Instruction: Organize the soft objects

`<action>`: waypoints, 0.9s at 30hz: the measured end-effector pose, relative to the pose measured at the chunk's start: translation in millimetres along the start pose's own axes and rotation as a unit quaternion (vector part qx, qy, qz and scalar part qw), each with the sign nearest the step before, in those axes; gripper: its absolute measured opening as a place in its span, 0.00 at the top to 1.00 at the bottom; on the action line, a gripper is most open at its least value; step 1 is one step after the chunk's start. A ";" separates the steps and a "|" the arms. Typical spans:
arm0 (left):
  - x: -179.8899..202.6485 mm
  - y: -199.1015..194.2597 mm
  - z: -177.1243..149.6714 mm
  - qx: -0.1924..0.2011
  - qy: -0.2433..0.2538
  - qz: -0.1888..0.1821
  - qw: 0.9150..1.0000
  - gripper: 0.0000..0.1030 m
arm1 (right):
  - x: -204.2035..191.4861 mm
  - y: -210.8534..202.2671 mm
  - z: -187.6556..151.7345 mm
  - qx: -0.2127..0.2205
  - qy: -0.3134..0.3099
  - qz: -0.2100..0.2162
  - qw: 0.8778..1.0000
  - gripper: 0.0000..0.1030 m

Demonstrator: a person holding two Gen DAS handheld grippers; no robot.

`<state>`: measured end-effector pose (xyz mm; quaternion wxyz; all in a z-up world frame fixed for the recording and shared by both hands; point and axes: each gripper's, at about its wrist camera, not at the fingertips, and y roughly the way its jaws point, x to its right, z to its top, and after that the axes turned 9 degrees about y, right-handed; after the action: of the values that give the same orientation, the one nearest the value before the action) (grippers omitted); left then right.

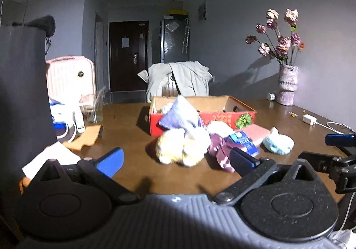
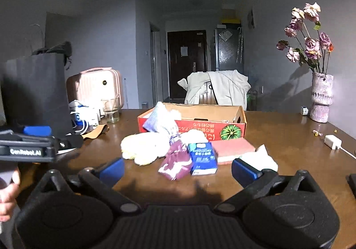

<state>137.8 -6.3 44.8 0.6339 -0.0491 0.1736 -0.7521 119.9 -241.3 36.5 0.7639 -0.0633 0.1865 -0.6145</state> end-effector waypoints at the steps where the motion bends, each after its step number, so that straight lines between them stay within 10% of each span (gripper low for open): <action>1: 0.8 -1.5 -3.6 -0.003 0.000 0.001 1.000 0.00 | -0.9 -4.1 -3.9 0.002 0.002 0.000 1.000 0.00; 27: -11.0 62.4 -12.1 -0.062 -0.018 -0.020 0.998 0.00 | 8.0 68.1 -5.2 -0.046 0.031 0.007 0.998 0.11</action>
<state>194.8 -1.7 15.0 0.6173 -0.1053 0.2072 -0.7516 181.7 -232.1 7.9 0.7581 -0.0780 0.2384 -0.6020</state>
